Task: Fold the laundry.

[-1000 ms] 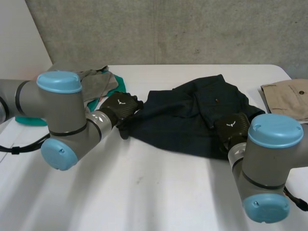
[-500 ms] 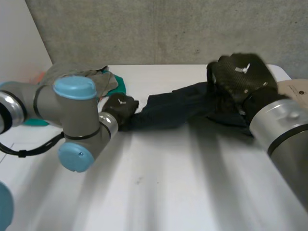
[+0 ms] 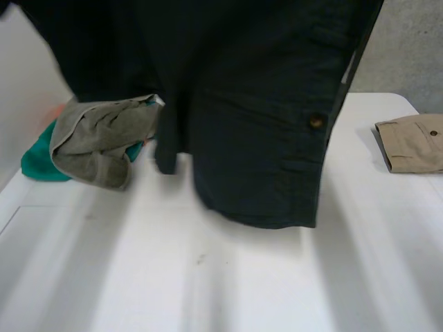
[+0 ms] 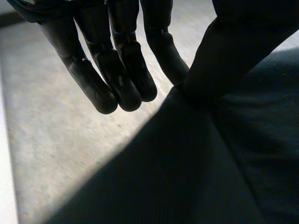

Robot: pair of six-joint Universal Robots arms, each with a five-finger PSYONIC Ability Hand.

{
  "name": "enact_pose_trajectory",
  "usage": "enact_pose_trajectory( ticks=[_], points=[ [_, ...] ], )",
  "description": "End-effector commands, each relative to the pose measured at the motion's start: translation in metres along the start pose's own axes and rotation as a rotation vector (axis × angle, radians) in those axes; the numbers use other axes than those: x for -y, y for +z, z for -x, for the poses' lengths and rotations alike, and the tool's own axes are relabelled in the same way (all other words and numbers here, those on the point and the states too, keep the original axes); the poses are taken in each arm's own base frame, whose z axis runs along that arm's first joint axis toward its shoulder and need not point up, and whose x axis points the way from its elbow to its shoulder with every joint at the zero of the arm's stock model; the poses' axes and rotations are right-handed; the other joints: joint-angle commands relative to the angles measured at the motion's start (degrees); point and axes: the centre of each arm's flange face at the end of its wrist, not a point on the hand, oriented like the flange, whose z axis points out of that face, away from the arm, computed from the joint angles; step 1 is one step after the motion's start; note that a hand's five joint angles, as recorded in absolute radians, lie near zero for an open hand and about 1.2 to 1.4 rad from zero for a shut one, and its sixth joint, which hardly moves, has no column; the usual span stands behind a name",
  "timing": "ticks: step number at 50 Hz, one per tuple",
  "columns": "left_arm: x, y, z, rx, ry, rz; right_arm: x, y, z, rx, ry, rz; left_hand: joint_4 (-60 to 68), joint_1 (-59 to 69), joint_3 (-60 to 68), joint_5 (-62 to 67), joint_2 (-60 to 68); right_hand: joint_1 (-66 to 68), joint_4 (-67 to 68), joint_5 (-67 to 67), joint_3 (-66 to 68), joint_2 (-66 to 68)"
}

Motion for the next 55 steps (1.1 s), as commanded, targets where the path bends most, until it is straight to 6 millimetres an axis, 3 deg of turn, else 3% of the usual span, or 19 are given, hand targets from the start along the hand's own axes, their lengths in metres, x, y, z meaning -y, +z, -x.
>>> enact_pose_trajectory(
  ticks=[1, 4, 5, 8, 9, 11, 12, 18, 19, 20, 21, 22, 26, 34, 38, 45, 46, 50, 55],
  points=[
    [-0.016, 0.026, 0.010, 0.034, 0.003, 0.001, -0.034, 0.023, -0.005, -0.024, 0.067, 0.069, 11.53, 13.96, 12.02, 13.62, 11.57, 17.00, 11.65, 13.56, 11.99, 12.70],
    [-0.048, 0.035, 0.008, 0.029, 0.020, 0.056, -0.061, 0.037, -0.003, -0.028, 0.088, 0.119, 11.53, 13.96, 12.02, 13.62, 11.57, 17.00, 11.65, 13.56, 11.99, 12.70],
    [-0.074, 0.039, 0.006, 0.025, 0.029, 0.104, -0.083, 0.045, 0.001, -0.026, 0.103, 0.160, 11.53, 13.96, 12.02, 13.62, 11.57, 17.00, 11.65, 13.56, 11.99, 12.70],
    [-0.115, 0.041, 0.002, 0.007, 0.042, 0.175, -0.114, 0.057, 0.011, -0.015, 0.116, 0.194, 11.53, 13.96, 12.02, 13.62, 11.57, 17.00, 11.65, 13.56, 11.99, 12.70],
    [-0.146, 0.042, -0.002, -0.014, 0.053, 0.220, -0.134, 0.069, 0.016, -0.023, 0.115, 0.186, 11.53, 13.96, 12.02, 13.62, 11.57, 17.00, 11.65, 13.56, 11.99, 12.70],
    [-0.175, 0.041, -0.006, -0.034, 0.068, 0.253, -0.158, 0.081, 0.022, -0.038, 0.109, 0.182, 11.53, 13.96, 12.02, 13.62, 11.57, 17.00, 11.65, 13.56, 11.99, 12.70],
    [-0.202, 0.041, -0.009, -0.051, 0.085, 0.276, -0.179, 0.091, 0.026, -0.067, 0.090, 0.163, 11.53, 13.96, 12.02, 13.62, 11.57, 17.00, 11.65, 13.56, 11.99, 12.70],
    [-0.273, 0.034, -0.012, -0.083, 0.119, 0.342, -0.236, 0.120, 0.035, -0.171, -0.052, 0.068, 11.53, 13.96, 12.02, 13.62, 11.57, 16.98, 11.63, 13.53, 11.97, 12.68],
    [-0.276, 0.034, -0.012, -0.083, 0.121, 0.345, -0.241, 0.124, 0.035, -0.190, -0.078, 0.053, 10.21, 12.65, 10.70, 12.30, 10.26, -8.67, -14.01, -12.11, -13.68, -12.97],
    [-0.280, 0.034, -0.011, -0.082, 0.124, 0.350, -0.247, 0.126, 0.038, -0.196, -0.107, 0.048, -35.76, -33.33, -35.27, -33.67, -35.72, -53.00, -58.35, -56.44, -58.01, -57.30],
    [-0.281, 0.033, -0.011, -0.080, 0.128, 0.355, -0.250, 0.126, 0.039, -0.192, -0.125, 0.060, -52.88, -50.44, -52.39, -50.79, -52.83, -53.00, -58.35, -56.44, -58.01, -57.30],
    [-0.282, 0.033, -0.010, -0.074, 0.134, 0.361, -0.254, 0.124, 0.041, -0.183, -0.138, 0.081, -58.47, -56.04, -57.98, -56.38, -58.43, -53.00, -58.35, -56.44, -58.01, -57.30],
    [-0.275, 0.037, 0.006, -0.027, 0.186, 0.365, -0.262, 0.113, 0.047, -0.123, -0.172, 0.182, -58.47, -56.04, -57.98, -56.38, -58.43, -53.00, -58.35, -56.44, -58.01, -57.30],
    [-0.248, 0.028, 0.022, 0.038, 0.253, 0.396, -0.239, 0.090, 0.039, -0.055, -0.205, 0.299, -58.47, -56.04, -57.98, -56.38, -58.43, -53.00, -58.35, -56.44, -58.01, -57.30],
    [-0.240, 0.001, 0.015, 0.000, 0.250, 0.477, -0.233, 0.058, 0.049, 0.070, -0.271, 0.432, -58.47, -56.04, -57.98, -56.38, -58.43, -53.00, -58.35, -56.44, -58.01, -57.30],
    [-0.237, -0.083, -0.004, -0.171, 0.268, 0.718, -0.238, -0.017, 0.067, 0.279, -0.331, 0.726, -58.47, -56.04, -57.98, -56.38, -58.43, -46.97, -52.32, -50.42, -51.99, -51.27],
    [-0.238, -0.103, -0.007, -0.213, 0.263, 0.768, -0.242, -0.033, 0.070, 0.310, -0.319, 0.782, -56.80, -54.36, -56.31, -54.71, -56.75, -43.28, -48.63, -46.72, -48.29, -47.58],
    [-0.241, -0.146, -0.014, -0.299, 0.233, 0.870, -0.254, -0.065, 0.082, 0.378, -0.257, 0.860, -43.00, -40.56, -42.51, -40.91, -42.95, -37.54, -42.88, -40.98, -42.55, -41.84],
    [-0.247, -0.184, -0.023, -0.395, 0.182, 0.956, -0.271, -0.087, 0.095, 0.408, -0.213, 0.841, -31.86, -29.43, -31.37, -29.77, -31.82, -37.19, -42.53, -40.63, -42.20, -41.48]
  ],
)
